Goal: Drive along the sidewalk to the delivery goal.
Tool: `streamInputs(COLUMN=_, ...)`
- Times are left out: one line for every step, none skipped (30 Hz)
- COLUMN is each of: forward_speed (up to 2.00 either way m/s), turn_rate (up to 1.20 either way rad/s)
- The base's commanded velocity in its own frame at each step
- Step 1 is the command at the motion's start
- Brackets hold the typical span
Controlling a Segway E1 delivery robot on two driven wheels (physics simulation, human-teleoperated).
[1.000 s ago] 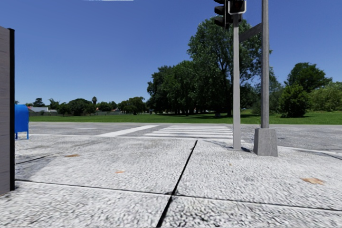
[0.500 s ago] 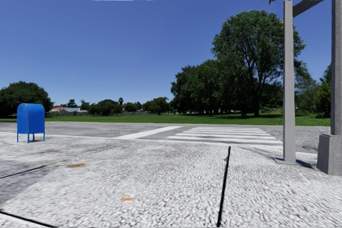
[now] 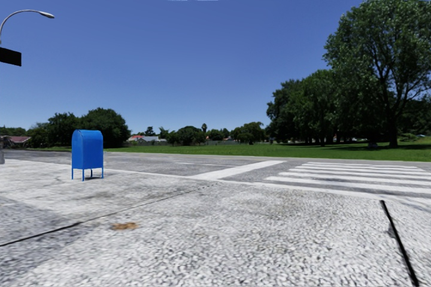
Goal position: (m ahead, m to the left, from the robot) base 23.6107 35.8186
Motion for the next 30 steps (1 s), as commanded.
streamInputs(forward_speed=1.72, turn_rate=0.65)
streamInputs(forward_speed=1.72, turn_rate=0.65)
streamInputs(forward_speed=1.72, turn_rate=0.65)
streamInputs(forward_speed=1.72, turn_rate=0.65)
streamInputs(forward_speed=1.72, turn_rate=0.65)
streamInputs(forward_speed=1.72, turn_rate=0.65)
streamInputs(forward_speed=1.72, turn_rate=0.65)
streamInputs(forward_speed=1.72, turn_rate=0.65)
streamInputs(forward_speed=1.72, turn_rate=0.65)
streamInputs(forward_speed=1.72, turn_rate=0.65)
streamInputs(forward_speed=1.72, turn_rate=0.65)
streamInputs(forward_speed=1.72, turn_rate=0.65)
streamInputs(forward_speed=1.72, turn_rate=0.65)
streamInputs(forward_speed=1.72, turn_rate=0.65)
streamInputs(forward_speed=1.72, turn_rate=0.65)
streamInputs(forward_speed=1.72, turn_rate=0.65)
streamInputs(forward_speed=1.72, turn_rate=0.65)
streamInputs(forward_speed=1.72, turn_rate=0.65)
streamInputs(forward_speed=1.72, turn_rate=0.65)
streamInputs(forward_speed=1.72, turn_rate=0.65)
streamInputs(forward_speed=1.72, turn_rate=0.65)
streamInputs(forward_speed=1.72, turn_rate=0.65)
streamInputs(forward_speed=1.71, turn_rate=0.65)
streamInputs(forward_speed=1.71, turn_rate=0.65)
streamInputs(forward_speed=1.71, turn_rate=0.65)
streamInputs(forward_speed=1.71, turn_rate=0.65)
streamInputs(forward_speed=1.71, turn_rate=0.65)
streamInputs(forward_speed=1.71, turn_rate=0.65)
streamInputs(forward_speed=1.71, turn_rate=0.66)
streamInputs(forward_speed=1.71, turn_rate=0.66)
